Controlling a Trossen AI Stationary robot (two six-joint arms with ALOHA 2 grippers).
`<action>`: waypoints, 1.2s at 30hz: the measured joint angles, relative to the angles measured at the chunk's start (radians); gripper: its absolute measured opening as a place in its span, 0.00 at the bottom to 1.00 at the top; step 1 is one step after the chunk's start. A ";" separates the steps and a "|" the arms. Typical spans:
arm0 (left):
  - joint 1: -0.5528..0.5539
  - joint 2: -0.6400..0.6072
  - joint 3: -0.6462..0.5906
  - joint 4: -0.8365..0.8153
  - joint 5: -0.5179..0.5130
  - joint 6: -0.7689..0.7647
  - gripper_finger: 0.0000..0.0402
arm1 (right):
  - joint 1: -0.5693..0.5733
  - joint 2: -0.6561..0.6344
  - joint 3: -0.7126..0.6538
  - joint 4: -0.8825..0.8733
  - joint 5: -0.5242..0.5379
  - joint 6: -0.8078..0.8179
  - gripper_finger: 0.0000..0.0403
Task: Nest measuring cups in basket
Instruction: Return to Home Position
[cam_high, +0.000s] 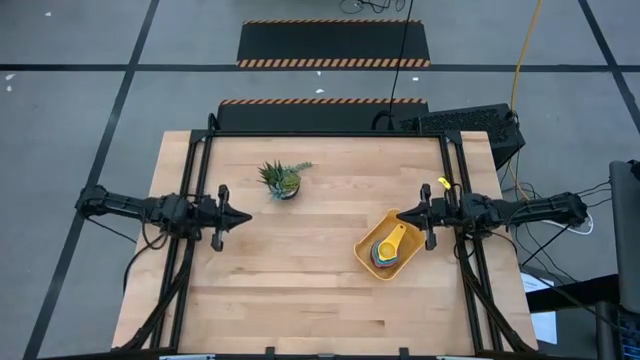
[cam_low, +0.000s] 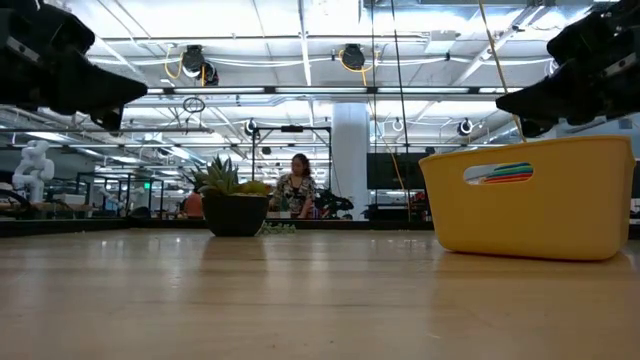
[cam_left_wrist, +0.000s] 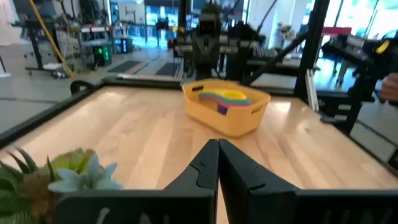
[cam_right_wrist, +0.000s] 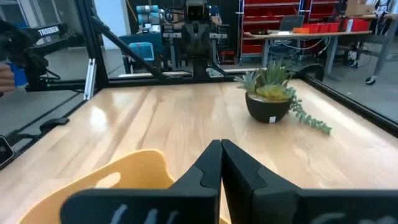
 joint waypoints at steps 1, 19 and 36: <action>0.000 0.014 0.000 0.000 0.001 0.000 0.02 | 0.000 0.000 0.000 0.001 0.000 0.000 0.00; 0.000 0.053 -0.002 0.000 0.045 0.027 0.01 | -0.059 0.008 -0.010 0.066 -0.092 -0.034 0.00; 0.000 0.053 -0.003 0.038 0.034 0.067 0.01 | -0.079 0.008 -0.010 0.191 -0.100 -0.048 0.00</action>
